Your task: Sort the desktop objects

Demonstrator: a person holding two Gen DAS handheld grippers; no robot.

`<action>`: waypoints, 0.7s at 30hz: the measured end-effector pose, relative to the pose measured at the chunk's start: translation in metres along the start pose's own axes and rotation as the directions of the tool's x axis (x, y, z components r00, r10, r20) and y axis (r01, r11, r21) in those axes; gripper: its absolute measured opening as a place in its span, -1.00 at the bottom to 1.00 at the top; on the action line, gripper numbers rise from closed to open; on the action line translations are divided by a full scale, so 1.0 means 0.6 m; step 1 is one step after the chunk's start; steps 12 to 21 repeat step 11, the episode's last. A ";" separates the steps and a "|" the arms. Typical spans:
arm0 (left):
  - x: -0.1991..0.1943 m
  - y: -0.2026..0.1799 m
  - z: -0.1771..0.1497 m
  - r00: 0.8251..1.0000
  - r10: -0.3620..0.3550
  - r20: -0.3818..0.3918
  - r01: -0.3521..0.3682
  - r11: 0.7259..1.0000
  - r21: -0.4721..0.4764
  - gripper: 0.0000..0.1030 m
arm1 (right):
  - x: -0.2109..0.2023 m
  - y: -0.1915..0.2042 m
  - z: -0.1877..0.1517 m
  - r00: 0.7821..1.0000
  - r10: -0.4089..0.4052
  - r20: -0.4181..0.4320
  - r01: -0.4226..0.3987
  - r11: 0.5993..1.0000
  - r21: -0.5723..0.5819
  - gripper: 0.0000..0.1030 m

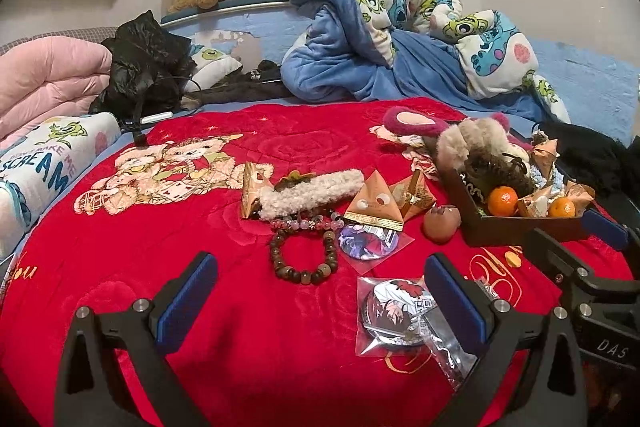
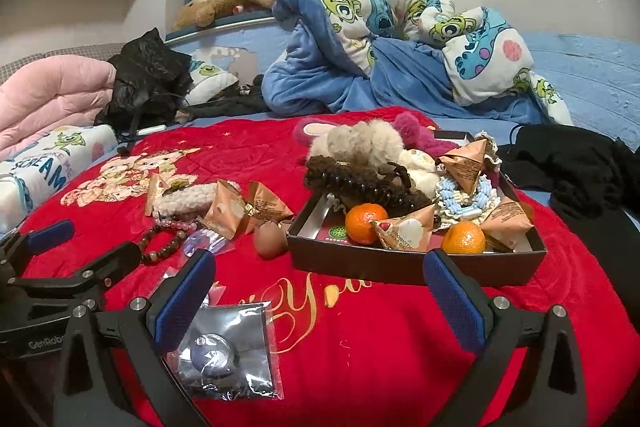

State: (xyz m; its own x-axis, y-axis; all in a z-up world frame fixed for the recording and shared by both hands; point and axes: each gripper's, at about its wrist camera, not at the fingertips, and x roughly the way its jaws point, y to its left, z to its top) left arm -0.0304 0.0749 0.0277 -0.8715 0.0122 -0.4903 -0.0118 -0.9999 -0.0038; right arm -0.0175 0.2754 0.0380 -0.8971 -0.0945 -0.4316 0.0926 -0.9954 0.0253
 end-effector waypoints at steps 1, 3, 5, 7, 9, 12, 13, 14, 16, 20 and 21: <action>0.000 0.000 0.000 1.000 0.001 -0.001 -0.001 1.000 0.000 1.00 | 0.000 0.000 0.000 1.000 0.000 -0.002 0.000 1.000 -0.002 1.00; -0.001 0.000 0.000 1.000 0.002 -0.001 -0.002 1.000 -0.001 1.00 | 0.001 0.001 0.000 1.000 0.000 -0.005 0.000 1.000 -0.004 1.00; -0.001 0.001 -0.001 1.000 0.002 0.002 -0.002 1.000 -0.001 1.00 | 0.001 0.001 0.000 1.000 0.004 -0.005 -0.004 1.000 -0.005 1.00; -0.001 0.000 -0.001 1.000 0.007 0.002 -0.007 1.000 0.000 1.00 | 0.001 0.001 0.001 1.000 0.006 -0.003 -0.006 1.000 -0.007 1.00; 0.001 0.000 -0.001 1.000 0.008 -0.003 -0.008 1.000 0.001 1.00 | 0.002 0.002 0.000 1.000 0.005 -0.006 -0.005 1.000 -0.007 1.00; 0.003 0.000 -0.001 1.000 0.010 -0.009 -0.010 1.000 0.000 1.00 | 0.003 0.001 0.000 1.000 0.003 -0.009 -0.003 1.000 -0.007 1.00; 0.003 0.000 -0.001 1.000 0.010 -0.009 -0.010 1.000 0.000 1.00 | 0.003 0.001 0.000 1.000 0.003 -0.009 -0.003 1.000 -0.007 1.00; 0.003 0.000 -0.001 1.000 0.010 -0.009 -0.010 1.000 0.000 1.00 | 0.003 0.001 0.000 1.000 0.003 -0.009 -0.003 1.000 -0.007 1.00; 0.003 0.000 -0.001 1.000 0.010 -0.009 -0.010 1.000 0.000 1.00 | 0.003 0.001 0.000 1.000 0.003 -0.009 -0.003 1.000 -0.007 1.00; 0.003 0.000 -0.001 1.000 0.010 -0.009 -0.010 1.000 0.000 1.00 | 0.003 0.001 0.000 1.000 0.003 -0.009 -0.003 1.000 -0.007 1.00; 0.003 0.000 -0.001 1.000 0.010 -0.009 -0.010 1.000 0.000 1.00 | 0.003 0.001 0.000 1.000 0.003 -0.009 -0.003 1.000 -0.007 1.00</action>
